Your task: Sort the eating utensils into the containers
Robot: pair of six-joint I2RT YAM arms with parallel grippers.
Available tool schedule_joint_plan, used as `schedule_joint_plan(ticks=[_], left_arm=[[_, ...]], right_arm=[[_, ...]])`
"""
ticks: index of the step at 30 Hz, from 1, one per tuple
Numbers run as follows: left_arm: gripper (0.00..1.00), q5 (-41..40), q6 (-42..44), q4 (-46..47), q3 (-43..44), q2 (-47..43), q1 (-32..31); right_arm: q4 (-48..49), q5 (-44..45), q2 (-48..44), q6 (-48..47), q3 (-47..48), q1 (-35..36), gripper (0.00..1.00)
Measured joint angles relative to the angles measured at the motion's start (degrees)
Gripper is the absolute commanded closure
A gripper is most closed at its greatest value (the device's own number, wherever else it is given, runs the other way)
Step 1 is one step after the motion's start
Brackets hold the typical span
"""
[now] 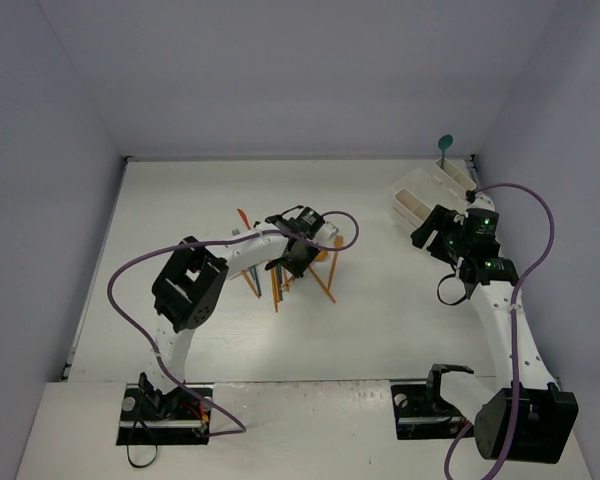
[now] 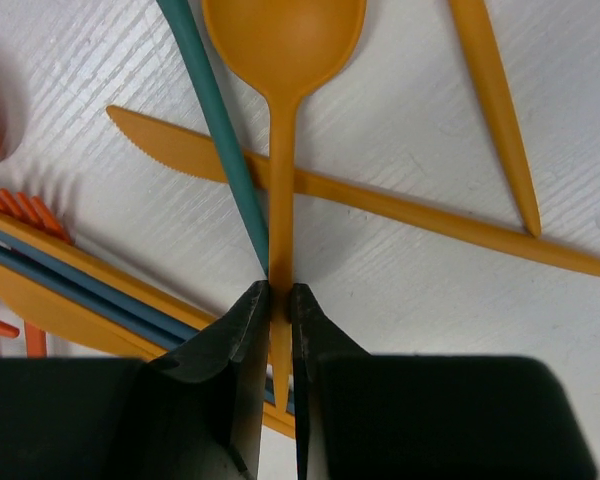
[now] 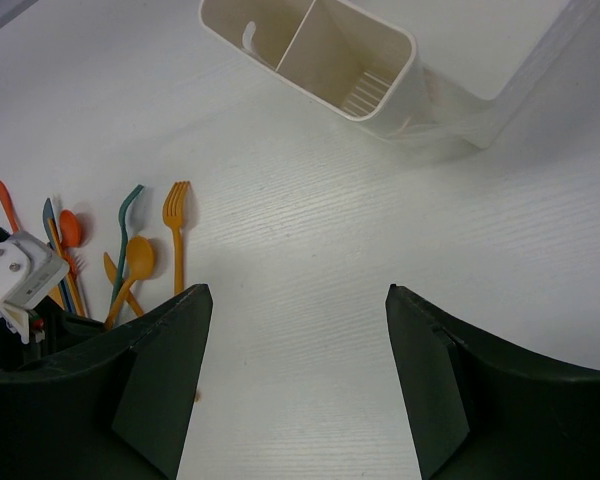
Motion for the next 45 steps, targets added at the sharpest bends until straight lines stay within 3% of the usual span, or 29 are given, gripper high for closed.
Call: schedule_joint_plan(ticks=[14,26,39,45], left_arm=[[1.00,-1.44,-0.04,-0.01,-1.62,-7.69,-0.03],[1.00,-0.55,1.92,13.98,-14.89,-24.83,-1.86],[1.00,-0.62,4.70,21.56,-16.16,-29.48,-4.56],[1.00,-0.77,5.27,21.78,-17.02,-29.68,-4.94]], right_arm=[[-0.03,-7.41,4.35,-3.04,2.10,3.75,0.32],[-0.17,-18.17,10.83,-4.90,13.40,13.23,0.33],[0.06,-15.55,17.95,-4.85,19.30,23.33,0.37],[0.05,-12.81,19.01,-4.82,20.11,24.81,0.49]])
